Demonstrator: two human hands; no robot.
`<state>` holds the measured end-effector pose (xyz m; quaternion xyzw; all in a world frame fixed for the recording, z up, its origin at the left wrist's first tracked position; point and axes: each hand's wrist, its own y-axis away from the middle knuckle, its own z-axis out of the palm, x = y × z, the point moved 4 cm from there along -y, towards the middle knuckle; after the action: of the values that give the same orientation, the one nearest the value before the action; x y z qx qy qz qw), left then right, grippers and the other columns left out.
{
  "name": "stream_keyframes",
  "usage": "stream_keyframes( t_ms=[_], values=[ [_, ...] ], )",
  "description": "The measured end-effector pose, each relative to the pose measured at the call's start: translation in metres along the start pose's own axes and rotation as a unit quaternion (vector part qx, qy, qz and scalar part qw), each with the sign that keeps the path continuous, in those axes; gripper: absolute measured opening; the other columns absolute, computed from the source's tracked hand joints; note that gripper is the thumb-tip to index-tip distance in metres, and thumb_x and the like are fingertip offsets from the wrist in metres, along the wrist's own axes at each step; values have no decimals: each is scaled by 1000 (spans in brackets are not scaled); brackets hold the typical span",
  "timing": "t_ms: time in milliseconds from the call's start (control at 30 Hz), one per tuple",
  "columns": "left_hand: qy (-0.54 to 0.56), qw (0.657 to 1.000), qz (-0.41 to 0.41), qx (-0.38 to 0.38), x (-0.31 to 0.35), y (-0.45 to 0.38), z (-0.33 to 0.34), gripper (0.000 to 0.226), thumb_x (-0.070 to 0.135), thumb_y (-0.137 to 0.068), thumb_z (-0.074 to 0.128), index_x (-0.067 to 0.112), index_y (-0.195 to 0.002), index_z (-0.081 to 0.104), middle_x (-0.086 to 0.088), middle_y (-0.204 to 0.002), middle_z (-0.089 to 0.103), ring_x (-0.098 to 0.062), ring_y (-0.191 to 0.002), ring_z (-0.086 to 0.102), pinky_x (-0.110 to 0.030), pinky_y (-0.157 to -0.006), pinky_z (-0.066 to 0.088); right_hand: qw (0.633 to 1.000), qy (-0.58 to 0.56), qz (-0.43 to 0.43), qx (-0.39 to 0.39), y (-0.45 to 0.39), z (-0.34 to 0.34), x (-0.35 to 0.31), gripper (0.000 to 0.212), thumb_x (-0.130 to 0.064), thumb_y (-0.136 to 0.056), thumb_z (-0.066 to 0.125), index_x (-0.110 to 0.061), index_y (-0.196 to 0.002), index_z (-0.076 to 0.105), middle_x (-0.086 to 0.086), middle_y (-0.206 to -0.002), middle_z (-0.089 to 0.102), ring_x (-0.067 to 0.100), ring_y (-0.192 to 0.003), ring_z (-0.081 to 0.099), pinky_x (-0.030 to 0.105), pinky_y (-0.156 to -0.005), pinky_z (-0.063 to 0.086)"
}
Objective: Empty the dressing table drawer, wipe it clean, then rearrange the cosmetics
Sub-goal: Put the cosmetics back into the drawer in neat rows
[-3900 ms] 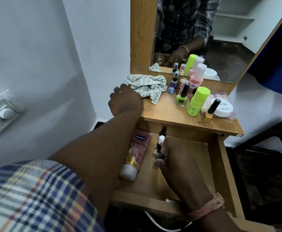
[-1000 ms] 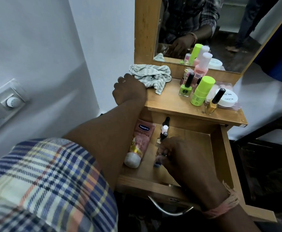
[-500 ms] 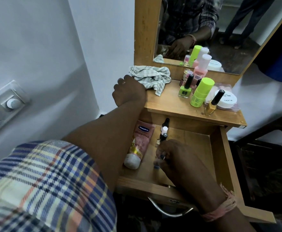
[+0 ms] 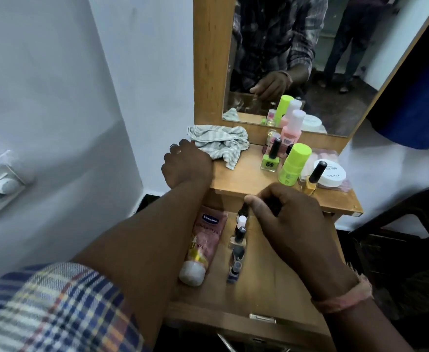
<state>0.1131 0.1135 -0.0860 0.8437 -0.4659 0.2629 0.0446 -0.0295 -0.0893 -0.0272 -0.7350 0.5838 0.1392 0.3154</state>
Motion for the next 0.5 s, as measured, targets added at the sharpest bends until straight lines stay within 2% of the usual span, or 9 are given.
stream_keyframes(
  t_ms=[67,133,200,333,500],
  values=[
    [-4,1000,2,-2,0,0,-1,35,28,-102,42,12,-130,53,-12,-133,56,-34,-123,55,-41,-95,44,999,18,-11,33,-24,-5,-5,13,-36,-91,71,-24,-86,68,-11,-81,65,2,-72,57,14,-60,39],
    [-11,1000,7,-1,1,1,-2,35,28,-102,42,11,-131,53,-12,-132,56,-35,-123,55,-41,-95,44,995,74,-16,64,-54,-8,-6,19,-33,-91,71,-17,-102,69,0,-97,68,14,-88,61,25,-72,47],
    [-14,1000,8,-3,1,2,-2,35,29,-102,43,11,-130,53,-12,-132,57,-35,-122,55,-41,-95,45,986,144,-6,87,-86,-13,-7,27,-28,-90,70,-11,-110,66,11,-107,66,28,-98,61,34,-79,47],
    [-13,1000,10,-6,0,1,-1,35,30,-99,47,12,-129,53,-12,-131,57,-34,-120,57,-41,-93,46,974,203,44,87,-123,-20,-13,19,-7,-89,67,-3,-107,64,18,-108,65,37,-102,62,32,-72,41],
    [-6,1000,11,-5,-1,0,0,35,27,-100,46,11,-130,53,-12,-132,57,-35,-121,56,-40,-94,45,974,216,55,48,-123,-9,-11,22,5,-91,52,2,-108,65,22,-109,63,41,-103,62,33,-71,39]
  ],
)
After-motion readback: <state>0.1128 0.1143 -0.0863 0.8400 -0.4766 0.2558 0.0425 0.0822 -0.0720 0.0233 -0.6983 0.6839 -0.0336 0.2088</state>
